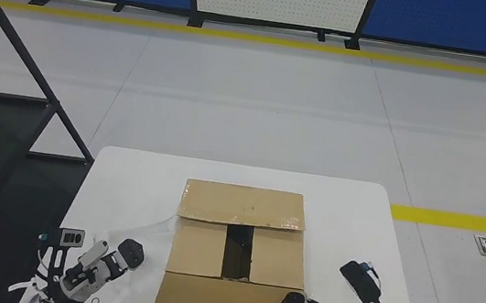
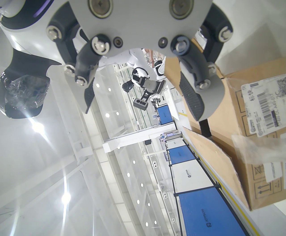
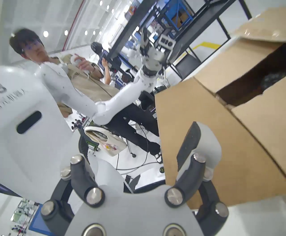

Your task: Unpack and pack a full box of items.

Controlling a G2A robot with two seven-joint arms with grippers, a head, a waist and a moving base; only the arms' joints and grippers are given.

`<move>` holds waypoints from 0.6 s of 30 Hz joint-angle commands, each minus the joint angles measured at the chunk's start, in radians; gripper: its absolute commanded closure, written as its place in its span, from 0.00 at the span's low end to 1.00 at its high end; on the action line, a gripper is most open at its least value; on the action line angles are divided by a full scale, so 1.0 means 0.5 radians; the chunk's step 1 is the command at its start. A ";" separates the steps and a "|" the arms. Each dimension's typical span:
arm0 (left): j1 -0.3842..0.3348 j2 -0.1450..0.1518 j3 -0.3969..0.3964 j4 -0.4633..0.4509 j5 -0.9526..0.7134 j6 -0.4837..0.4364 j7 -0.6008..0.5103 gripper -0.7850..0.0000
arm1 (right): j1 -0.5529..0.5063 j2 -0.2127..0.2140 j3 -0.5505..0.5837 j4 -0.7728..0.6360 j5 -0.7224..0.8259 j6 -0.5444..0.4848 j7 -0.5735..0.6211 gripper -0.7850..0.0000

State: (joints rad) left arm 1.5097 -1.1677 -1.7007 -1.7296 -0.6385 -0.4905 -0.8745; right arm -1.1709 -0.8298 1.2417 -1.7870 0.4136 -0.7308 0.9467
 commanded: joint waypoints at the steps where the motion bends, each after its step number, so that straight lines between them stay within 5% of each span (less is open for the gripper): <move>1: 0.000 0.000 0.000 0.000 0.000 0.000 0.000 0.00 | 0.073 -0.008 0.009 0.029 0.010 0.186 -0.086 0.00; 7: 0.000 0.000 0.000 0.000 0.000 0.000 0.000 0.00 | 0.381 -0.073 -0.161 0.286 0.015 0.733 -0.345 0.00; 18: 0.000 0.000 0.000 0.000 0.000 0.000 0.000 0.00 | 0.373 -0.074 -0.167 0.283 0.002 0.751 -0.351 0.00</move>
State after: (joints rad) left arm 1.5097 -1.1677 -1.7007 -1.7296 -0.6385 -0.4905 -0.8745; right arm -0.9816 -0.8662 1.1606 -1.6445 0.4199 -0.3638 0.7738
